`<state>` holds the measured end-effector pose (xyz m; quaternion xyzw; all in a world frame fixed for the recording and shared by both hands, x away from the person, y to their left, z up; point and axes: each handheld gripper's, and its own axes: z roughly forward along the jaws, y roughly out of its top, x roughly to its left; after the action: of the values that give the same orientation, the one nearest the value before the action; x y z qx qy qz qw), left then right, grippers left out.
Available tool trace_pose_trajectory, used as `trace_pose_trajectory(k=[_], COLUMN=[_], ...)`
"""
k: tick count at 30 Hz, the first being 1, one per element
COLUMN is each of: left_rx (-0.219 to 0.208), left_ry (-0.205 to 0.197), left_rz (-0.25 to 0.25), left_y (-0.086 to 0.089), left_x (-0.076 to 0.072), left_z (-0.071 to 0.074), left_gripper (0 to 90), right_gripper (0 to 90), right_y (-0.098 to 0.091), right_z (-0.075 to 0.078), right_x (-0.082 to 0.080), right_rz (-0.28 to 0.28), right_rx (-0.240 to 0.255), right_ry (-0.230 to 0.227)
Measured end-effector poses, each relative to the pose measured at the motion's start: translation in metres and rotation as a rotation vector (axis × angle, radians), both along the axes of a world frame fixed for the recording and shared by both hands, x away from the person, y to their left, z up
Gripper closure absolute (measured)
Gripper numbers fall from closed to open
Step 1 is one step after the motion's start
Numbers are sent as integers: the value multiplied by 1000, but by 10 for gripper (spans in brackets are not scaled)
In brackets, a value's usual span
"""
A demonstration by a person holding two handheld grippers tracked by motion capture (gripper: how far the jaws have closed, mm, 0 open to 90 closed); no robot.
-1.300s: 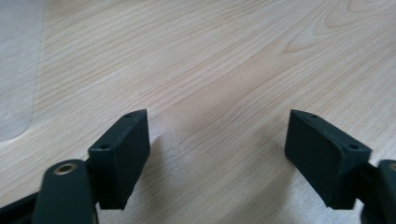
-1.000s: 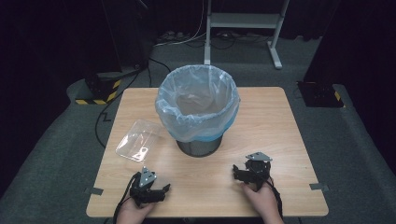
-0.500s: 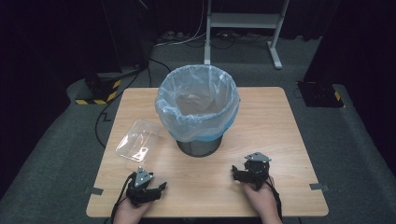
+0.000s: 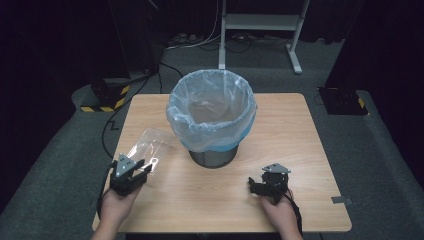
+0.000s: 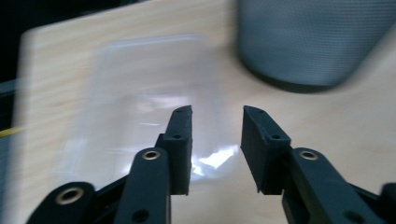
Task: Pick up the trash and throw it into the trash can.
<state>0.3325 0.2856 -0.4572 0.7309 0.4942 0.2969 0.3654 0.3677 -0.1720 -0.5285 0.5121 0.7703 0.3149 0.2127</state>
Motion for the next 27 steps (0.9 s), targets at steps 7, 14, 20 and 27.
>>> trace_pose_trajectory(k=[7, 14, 20, 27], left_rx=[4, -86, -100, -115], left_ry=[20, 97, 143, 138], left_rz=[89, 166, 110, 6], left_y=[20, 48, 40, 9], left_x=[29, 50, 51, 27], left_z=[-7, -18, -21, -22], left_gripper=[385, 330, 352, 427], right_gripper=[123, 123, 123, 129], right_y=[0, 0, 0, 0], right_z=[0, 0, 0, 0], right_x=[0, 0, 0, -1], right_rz=[0, 0, 0, 1], right_rx=[-2, -2, -1, -1], right_ry=[-2, -2, -2, -3])
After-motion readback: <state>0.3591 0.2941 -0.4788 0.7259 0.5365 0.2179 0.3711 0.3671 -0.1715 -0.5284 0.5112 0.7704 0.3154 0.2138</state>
